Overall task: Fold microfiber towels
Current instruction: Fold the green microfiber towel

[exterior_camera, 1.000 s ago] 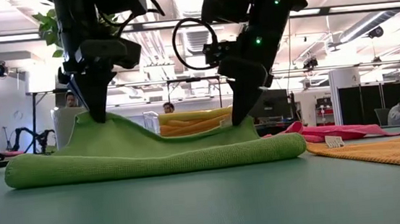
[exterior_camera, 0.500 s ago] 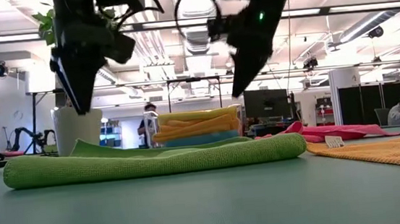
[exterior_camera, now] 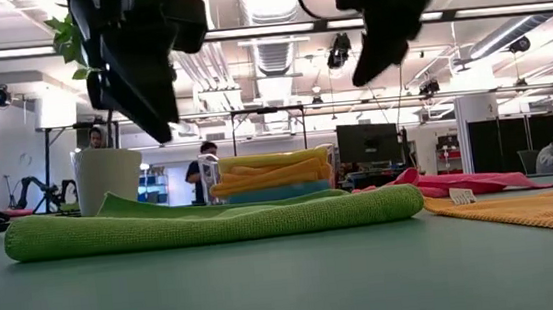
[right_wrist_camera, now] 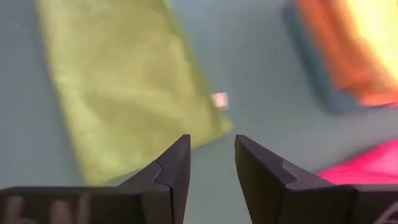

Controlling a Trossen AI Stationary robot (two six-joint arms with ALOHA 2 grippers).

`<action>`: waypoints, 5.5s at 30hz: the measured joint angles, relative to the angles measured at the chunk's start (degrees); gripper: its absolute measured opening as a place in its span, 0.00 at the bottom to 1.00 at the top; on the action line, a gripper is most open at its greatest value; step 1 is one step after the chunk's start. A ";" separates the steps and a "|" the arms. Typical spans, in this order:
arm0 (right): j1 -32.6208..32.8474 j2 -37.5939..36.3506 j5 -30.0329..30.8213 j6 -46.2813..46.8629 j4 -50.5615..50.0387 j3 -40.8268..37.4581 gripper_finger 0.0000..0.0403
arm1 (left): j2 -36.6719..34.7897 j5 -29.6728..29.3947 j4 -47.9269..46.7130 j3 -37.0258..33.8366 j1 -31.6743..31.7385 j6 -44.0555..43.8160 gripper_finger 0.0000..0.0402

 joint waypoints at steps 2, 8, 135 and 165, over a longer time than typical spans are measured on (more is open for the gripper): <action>0.00 -0.67 -3.54 2.04 5.34 -4.29 0.27 | 0.81 -0.02 3.86 -1.18 -0.58 -0.35 0.37; -0.01 0.62 -11.65 7.56 24.10 -13.47 0.18 | 2.68 0.36 3.41 -2.22 -1.65 -1.59 0.31; 1.27 5.77 -4.97 10.04 16.97 -7.64 0.02 | -0.68 0.26 -25.94 -6.63 -0.43 10.71 0.13; 1.40 12.24 -12.81 -17.83 33.21 -7.64 0.36 | -0.61 -7.69 -8.76 -5.56 -18.27 10.64 0.35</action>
